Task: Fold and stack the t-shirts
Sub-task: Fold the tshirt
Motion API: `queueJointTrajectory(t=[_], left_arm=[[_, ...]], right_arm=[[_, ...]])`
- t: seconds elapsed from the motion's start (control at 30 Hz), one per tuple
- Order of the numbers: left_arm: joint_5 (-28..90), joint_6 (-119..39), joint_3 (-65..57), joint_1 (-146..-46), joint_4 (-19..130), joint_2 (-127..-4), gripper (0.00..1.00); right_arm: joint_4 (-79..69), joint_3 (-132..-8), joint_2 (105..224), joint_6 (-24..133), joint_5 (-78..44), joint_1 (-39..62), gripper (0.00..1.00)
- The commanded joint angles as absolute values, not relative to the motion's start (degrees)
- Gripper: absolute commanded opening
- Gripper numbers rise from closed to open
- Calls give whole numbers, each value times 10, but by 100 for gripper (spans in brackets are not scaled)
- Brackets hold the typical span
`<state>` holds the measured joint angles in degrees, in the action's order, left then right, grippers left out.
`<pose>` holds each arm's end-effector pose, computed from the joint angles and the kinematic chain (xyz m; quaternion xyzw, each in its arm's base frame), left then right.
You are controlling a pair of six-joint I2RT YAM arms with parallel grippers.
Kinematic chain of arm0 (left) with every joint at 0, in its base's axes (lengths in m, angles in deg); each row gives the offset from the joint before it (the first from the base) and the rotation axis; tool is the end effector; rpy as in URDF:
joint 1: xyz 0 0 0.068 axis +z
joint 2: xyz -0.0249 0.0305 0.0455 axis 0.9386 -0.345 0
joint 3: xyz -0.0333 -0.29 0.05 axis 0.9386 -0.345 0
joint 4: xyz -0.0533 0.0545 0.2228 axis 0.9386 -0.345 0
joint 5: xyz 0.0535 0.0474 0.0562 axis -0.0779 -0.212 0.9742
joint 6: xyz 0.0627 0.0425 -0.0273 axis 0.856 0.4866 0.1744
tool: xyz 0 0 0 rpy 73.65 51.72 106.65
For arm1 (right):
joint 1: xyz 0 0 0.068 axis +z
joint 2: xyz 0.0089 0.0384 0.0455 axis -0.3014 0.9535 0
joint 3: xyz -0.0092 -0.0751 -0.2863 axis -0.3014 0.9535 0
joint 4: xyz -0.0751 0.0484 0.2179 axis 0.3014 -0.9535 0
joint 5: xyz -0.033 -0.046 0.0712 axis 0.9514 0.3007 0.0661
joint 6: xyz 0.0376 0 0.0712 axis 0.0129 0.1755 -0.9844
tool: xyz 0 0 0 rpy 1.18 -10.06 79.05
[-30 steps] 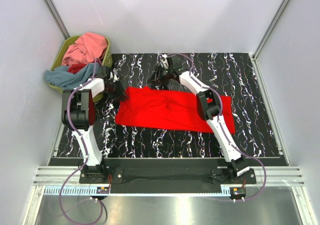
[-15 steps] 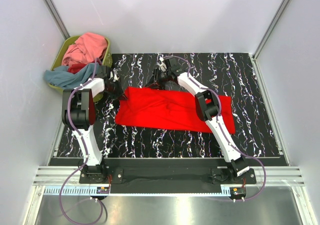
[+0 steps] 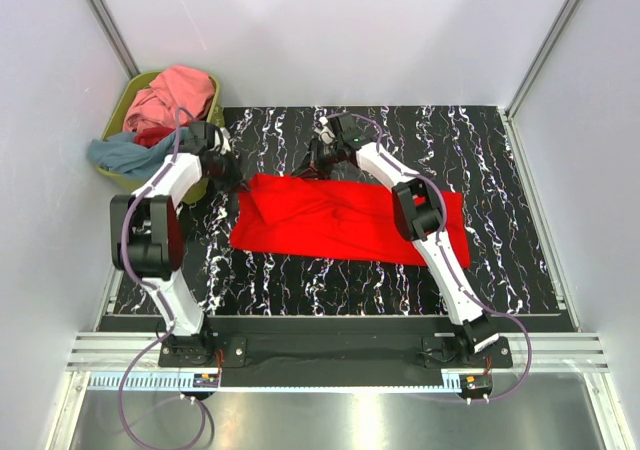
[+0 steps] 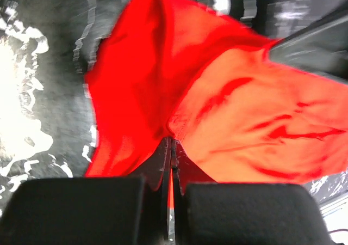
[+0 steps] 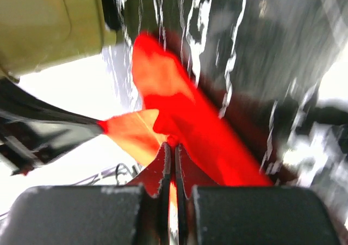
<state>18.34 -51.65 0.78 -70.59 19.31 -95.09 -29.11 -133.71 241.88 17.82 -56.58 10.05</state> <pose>0.3797 -0.0301 0.2196 -0.1394 0.9445 -0.2229 0.1967 0.5083 0.3232 0.1235 -0.0401 0.8558 0.5095 0.0807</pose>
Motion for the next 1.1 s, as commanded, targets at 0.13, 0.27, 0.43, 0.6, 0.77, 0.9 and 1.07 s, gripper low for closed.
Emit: queueJointTrajectory(t=[0.13, 0.27, 0.43, 0.6, 0.77, 0.9, 1.07], left_arm=[[194, -513, -7, -734, 190, -853, 0], [185, -498, -11, -741, 165, -841, 0], [177, -496, -53, -754, 159, -818, 0], [188, -498, -102, -760, 159, -776, 0], [183, -497, -136, -761, 156, -749, 0], [173, -497, -163, -765, 153, -731, 0], [164, -503, -192, -779, 154, -720, 0]], right_arm=[[-307, -1259, 2289, 205, -602, 107, 6], [-309, -1216, 2262, 209, -607, 107, 6], [-308, -1108, 2201, 220, -610, 108, 6], [-303, -1019, 2154, 233, -617, 113, 6], [-292, -948, 2114, 240, -621, 118, 8], [-289, -906, 2093, 243, -623, 127, 9], [-282, -846, 2065, 258, -622, 137, 10]])
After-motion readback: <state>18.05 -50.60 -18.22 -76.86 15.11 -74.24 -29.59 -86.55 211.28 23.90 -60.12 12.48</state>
